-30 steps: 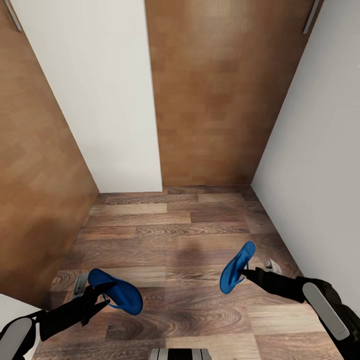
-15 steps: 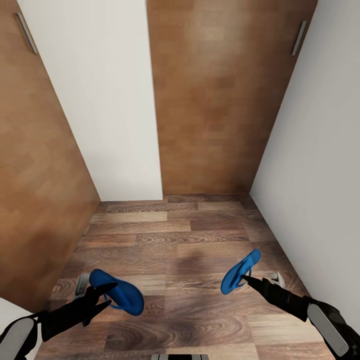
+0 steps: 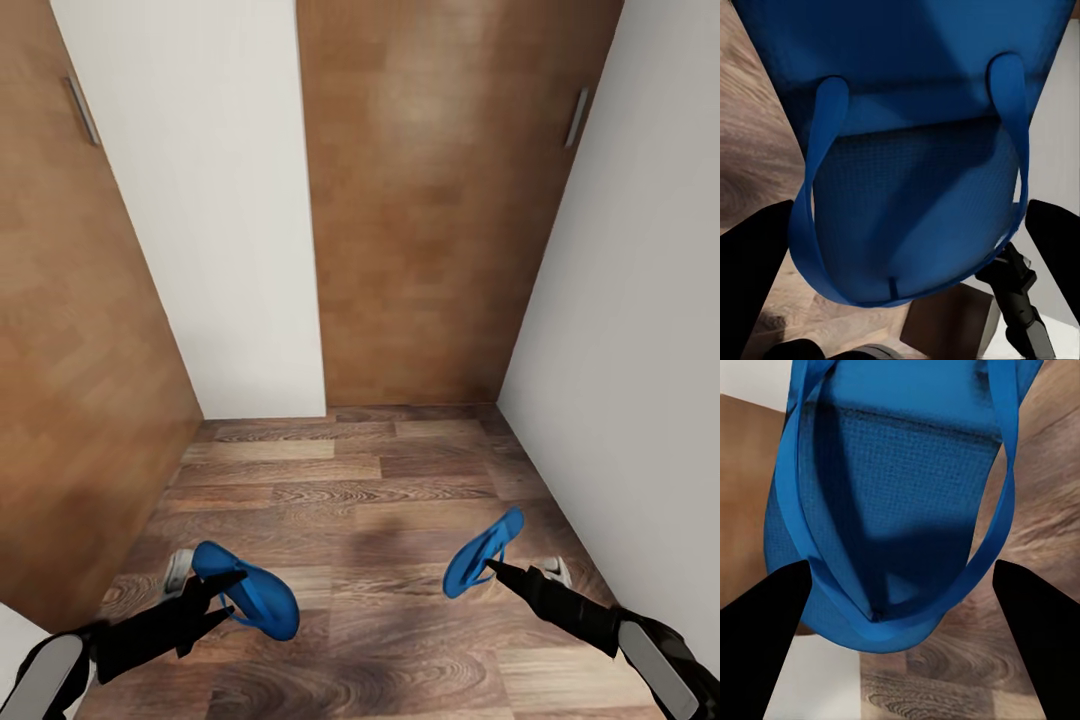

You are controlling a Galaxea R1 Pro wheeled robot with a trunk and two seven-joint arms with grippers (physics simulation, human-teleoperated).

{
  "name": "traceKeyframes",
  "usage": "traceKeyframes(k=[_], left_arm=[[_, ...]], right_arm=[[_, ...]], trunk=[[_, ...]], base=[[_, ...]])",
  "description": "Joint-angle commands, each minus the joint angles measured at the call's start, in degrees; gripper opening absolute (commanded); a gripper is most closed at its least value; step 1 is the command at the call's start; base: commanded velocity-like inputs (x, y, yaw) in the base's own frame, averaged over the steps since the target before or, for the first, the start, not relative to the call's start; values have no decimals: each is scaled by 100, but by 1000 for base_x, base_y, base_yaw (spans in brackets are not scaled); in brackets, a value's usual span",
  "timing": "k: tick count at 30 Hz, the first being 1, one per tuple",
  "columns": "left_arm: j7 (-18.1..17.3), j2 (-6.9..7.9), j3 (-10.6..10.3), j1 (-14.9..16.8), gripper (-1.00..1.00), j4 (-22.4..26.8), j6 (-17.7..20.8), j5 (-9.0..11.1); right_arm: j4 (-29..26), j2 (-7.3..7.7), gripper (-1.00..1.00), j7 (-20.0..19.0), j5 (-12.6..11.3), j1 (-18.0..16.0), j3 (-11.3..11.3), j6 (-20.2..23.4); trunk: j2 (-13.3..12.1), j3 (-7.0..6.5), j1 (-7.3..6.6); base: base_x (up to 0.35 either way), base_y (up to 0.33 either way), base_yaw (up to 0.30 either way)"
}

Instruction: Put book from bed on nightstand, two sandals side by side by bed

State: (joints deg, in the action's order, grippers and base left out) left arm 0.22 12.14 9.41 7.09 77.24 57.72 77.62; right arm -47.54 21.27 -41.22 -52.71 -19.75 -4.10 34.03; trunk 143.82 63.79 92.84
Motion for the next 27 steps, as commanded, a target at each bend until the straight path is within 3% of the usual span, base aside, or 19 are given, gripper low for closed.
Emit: traceKeyframes(k=[1, 27], left_arm=[[3, -1, -8, 3, -100, 1, 25, -5], [-5, -10, -70, 3, -100, -201, 11, -1]], right_arm=[[4, 4, -100, 7, -46, -3, -13, 34], [148, 0, -100, 9, -47, -5, -20, 33]], trunk=[[0, -18, -4], [-34, -594, -71]], base=[[0, 0, 0], [0, 0, 0]])
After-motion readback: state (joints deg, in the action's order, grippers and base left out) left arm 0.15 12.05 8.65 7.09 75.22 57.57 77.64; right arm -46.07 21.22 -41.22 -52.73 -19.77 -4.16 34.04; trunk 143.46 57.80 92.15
